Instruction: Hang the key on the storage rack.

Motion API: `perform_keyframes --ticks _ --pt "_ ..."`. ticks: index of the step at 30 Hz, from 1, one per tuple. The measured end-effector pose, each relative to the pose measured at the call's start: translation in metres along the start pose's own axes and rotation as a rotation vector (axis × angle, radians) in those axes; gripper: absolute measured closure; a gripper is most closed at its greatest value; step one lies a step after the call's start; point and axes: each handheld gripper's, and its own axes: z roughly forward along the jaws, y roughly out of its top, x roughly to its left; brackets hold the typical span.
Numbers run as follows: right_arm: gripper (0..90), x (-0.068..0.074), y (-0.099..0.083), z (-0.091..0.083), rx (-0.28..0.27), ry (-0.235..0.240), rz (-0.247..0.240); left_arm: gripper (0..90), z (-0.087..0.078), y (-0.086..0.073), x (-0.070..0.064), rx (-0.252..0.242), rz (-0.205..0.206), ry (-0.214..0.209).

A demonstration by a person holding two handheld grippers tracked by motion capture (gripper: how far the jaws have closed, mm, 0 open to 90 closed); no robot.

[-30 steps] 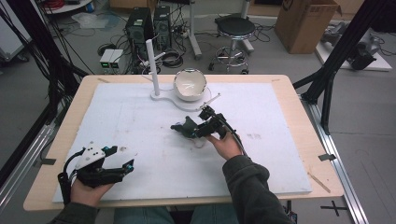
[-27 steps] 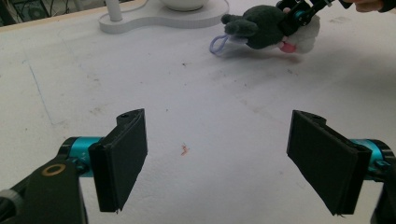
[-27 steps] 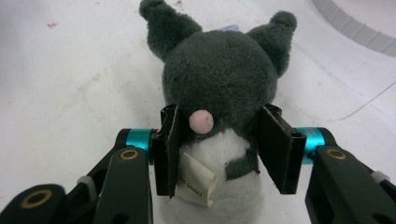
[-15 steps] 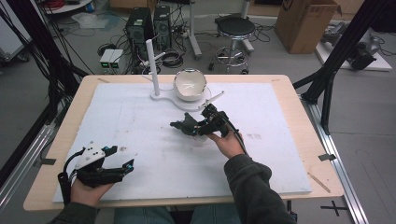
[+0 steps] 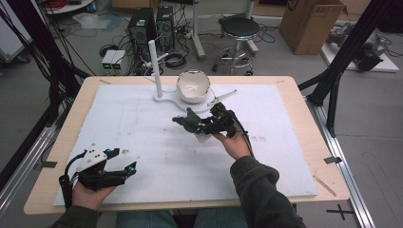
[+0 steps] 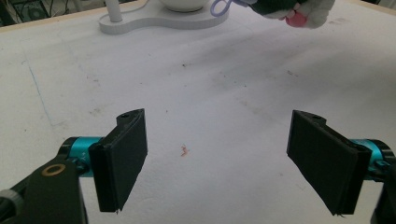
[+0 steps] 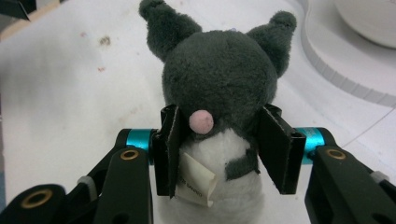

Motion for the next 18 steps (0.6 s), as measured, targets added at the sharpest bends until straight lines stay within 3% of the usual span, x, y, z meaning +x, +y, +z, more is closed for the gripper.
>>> perform_keyframes --ticks 18 --pt "53.3 0.007 0.021 -0.023 -0.052 0.002 -0.045 20.8 0.000 0.000 0.000 0.002 0.004 0.000"
